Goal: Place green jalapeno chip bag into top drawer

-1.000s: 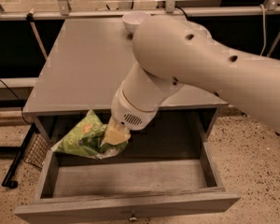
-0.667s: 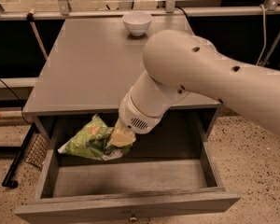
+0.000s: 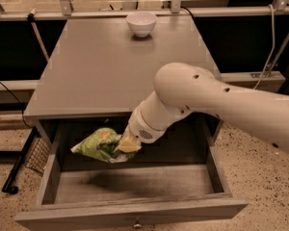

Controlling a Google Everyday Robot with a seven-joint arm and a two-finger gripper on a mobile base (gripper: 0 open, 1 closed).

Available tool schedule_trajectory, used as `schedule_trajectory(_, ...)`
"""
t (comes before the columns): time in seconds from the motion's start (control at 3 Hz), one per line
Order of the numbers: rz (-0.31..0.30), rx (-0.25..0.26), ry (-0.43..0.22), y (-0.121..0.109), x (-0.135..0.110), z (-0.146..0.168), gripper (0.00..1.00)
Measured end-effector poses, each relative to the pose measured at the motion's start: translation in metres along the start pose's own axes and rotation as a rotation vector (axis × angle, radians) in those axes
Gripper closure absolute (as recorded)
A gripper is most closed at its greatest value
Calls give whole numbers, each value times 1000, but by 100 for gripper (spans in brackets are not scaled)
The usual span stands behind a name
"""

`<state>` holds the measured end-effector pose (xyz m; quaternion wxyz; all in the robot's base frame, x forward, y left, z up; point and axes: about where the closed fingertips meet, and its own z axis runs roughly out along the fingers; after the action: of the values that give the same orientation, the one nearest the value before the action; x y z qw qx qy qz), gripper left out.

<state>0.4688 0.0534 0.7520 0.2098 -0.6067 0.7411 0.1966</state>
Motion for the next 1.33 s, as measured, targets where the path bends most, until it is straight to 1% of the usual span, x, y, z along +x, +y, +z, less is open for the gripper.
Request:
schedule_trajectory(0.33, 7, 32, -15, -12, 3, 22, 100)
schedule_trajectory(0.67, -1, 49, -18, -15, 1, 40, 100)
schedule_trajectory(1.0, 1, 46, -14, -15, 1, 59, 100)
schedule_trajectory(1.33, -1, 46, -14, -14, 1, 58, 82)
